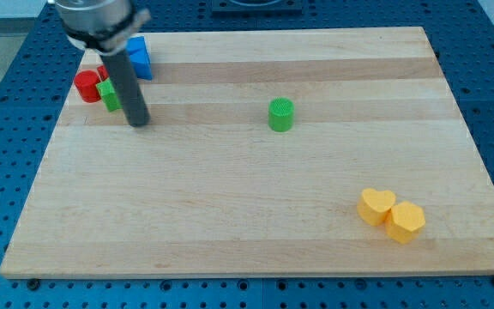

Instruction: Move the green circle towards a group of blocks

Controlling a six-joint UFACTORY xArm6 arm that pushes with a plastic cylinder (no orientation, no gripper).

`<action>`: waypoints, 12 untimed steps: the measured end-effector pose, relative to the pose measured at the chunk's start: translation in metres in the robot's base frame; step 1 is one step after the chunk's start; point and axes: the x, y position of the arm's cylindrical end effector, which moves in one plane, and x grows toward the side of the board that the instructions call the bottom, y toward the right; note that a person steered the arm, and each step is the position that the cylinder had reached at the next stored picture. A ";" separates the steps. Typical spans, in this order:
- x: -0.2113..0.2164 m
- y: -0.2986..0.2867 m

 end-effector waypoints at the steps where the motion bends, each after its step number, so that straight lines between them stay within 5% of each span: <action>1: 0.043 0.032; 2: 0.046 0.146; 4: -0.027 0.190; 5: -0.026 0.221; 6: -0.054 0.212; 8: -0.092 0.043; 10: -0.094 0.166; 11: -0.143 0.133; 12: -0.144 0.054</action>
